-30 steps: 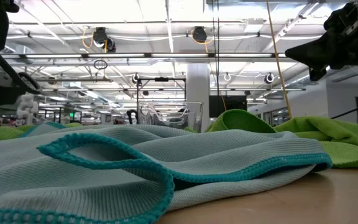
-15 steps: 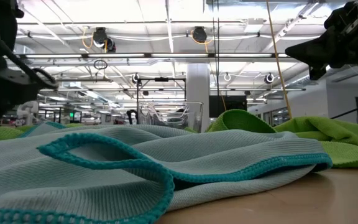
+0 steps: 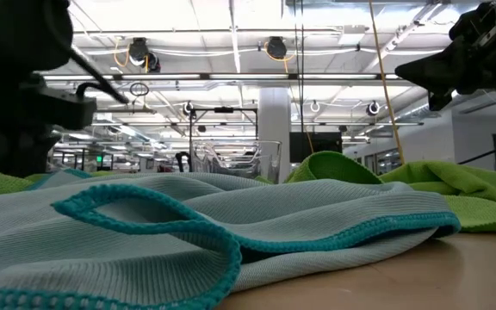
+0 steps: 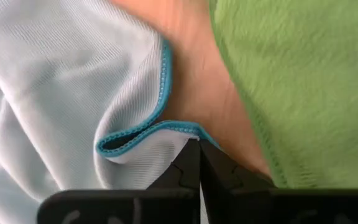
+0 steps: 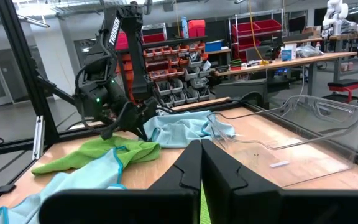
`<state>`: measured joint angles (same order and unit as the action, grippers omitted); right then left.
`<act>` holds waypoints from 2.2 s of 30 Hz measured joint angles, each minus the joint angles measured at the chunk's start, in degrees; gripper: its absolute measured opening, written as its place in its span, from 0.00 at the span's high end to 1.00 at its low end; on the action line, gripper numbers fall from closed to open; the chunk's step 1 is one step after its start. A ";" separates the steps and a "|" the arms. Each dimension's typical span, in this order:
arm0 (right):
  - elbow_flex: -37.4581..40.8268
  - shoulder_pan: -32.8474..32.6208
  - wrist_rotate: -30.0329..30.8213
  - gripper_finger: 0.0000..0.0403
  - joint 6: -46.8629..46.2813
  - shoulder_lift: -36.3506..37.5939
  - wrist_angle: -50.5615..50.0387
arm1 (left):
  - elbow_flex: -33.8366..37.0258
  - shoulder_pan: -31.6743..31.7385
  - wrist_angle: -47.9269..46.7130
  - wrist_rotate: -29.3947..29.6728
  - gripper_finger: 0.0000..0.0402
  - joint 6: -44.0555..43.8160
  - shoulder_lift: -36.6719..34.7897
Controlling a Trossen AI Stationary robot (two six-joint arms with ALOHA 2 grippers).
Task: Fold microfiber towels
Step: Fold the top left blue towel
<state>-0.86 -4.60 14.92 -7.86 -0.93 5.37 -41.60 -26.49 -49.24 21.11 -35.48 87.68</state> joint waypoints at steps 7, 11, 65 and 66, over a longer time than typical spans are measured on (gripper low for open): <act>0.01 0.02 0.00 1.00 0.00 0.02 0.00 | -4.32 0.92 -0.63 7.75 1.00 2.25 -0.09; 0.00 0.00 0.00 1.00 -0.02 0.02 0.00 | -7.02 2.26 -0.80 9.92 1.00 3.58 -0.11; 0.00 0.01 -0.02 1.00 -0.02 0.00 0.07 | -27.35 0.83 -0.07 22.37 1.00 15.72 -2.86; 0.00 0.02 -0.02 1.00 -0.02 0.00 0.07 | -27.90 0.67 -0.72 22.45 1.00 15.56 -2.86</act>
<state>-0.86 -4.58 14.90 -7.88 -0.93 5.43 -69.49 -25.81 -49.95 43.56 -19.92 84.82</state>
